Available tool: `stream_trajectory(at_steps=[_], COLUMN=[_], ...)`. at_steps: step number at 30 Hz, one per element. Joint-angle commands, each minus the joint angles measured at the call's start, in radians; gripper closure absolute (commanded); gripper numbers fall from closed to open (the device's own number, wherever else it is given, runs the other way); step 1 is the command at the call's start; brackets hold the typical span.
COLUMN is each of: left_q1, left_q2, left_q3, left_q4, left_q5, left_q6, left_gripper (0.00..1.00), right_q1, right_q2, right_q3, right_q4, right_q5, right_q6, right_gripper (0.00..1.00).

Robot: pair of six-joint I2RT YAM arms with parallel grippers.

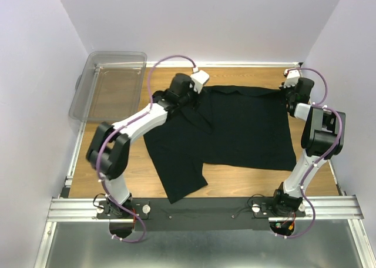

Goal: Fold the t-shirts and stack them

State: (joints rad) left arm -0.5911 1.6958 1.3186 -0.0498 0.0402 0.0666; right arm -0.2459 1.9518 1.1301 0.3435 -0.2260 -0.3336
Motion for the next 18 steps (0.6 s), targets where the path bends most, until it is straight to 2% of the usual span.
stream_trajectory(at_steps=[1, 5, 9, 13, 14, 18], left_q1=[-0.003, -0.003, -0.006, -0.006, -0.009, -0.039], left_q2=[0.114, 0.143, 0.14, 0.153, 0.159, 0.125], left_q3=[-0.015, 0.004, 0.019, 0.036, 0.036, -0.048], left_q4=[-0.095, -0.093, -0.094, -0.111, -0.114, -0.059], left_q5=[-0.216, -0.252, -0.139, 0.058, 0.091, 0.208], left_q6=[0.128, 0.199, 0.22, 0.139, 0.077, -0.037], left_gripper=[0.32, 0.32, 0.32, 0.32, 0.33, 0.34], right_q1=[-0.009, -0.009, -0.009, -0.009, -0.009, -0.009], right_q2=[-0.019, 0.004, 0.004, 0.004, 0.004, 0.006], right_q3=[-0.01, 0.002, 0.002, 0.0, 0.002, 0.0], right_q4=[-0.001, -0.004, -0.012, -0.014, -0.015, -0.017], right_q5=[-0.035, -0.042, -0.053, -0.049, -0.049, -0.05], right_q6=[-0.01, 0.001, 0.002, -0.002, -0.004, -0.004], right_gripper=[0.99, 0.99, 0.99, 0.99, 0.99, 0.99])
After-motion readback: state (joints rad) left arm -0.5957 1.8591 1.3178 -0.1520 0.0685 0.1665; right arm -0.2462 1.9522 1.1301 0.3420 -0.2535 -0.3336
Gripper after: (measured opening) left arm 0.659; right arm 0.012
